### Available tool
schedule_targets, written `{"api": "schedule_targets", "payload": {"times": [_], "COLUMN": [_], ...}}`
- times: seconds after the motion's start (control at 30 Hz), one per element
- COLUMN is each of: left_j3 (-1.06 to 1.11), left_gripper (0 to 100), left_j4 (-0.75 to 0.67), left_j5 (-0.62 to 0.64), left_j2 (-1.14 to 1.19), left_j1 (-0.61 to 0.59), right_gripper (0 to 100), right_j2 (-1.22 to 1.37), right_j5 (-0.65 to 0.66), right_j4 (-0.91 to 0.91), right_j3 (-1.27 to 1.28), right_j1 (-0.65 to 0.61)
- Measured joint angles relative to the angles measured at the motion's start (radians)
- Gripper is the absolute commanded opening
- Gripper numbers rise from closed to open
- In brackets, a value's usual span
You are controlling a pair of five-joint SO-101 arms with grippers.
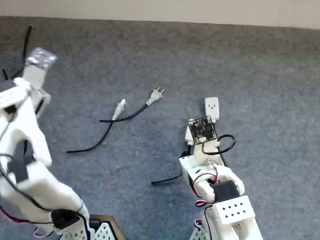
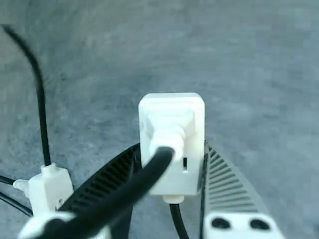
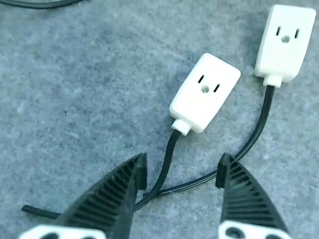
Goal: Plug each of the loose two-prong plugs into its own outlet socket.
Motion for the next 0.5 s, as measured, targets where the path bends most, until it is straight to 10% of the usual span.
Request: {"api": "schedule_targets", "payload": {"times": [0.27, 0.5], "left_j3": [-0.554, -1.008], "left_gripper": [2, 26], "left_j4": [0.198, 0.463], "left_j5": [0.025, 0.170], "left_j2": [0.485, 0.710], "left_j1": [-0.126, -0.155], "right_gripper": [22.4, 22.4], "right_j2": [0.000, 0.000], "right_j5": [0.000, 0.000], "right_j4": [0.000, 0.000], "right_j3": [0.000, 0.000], "right_j1": [0.000, 0.000]}}
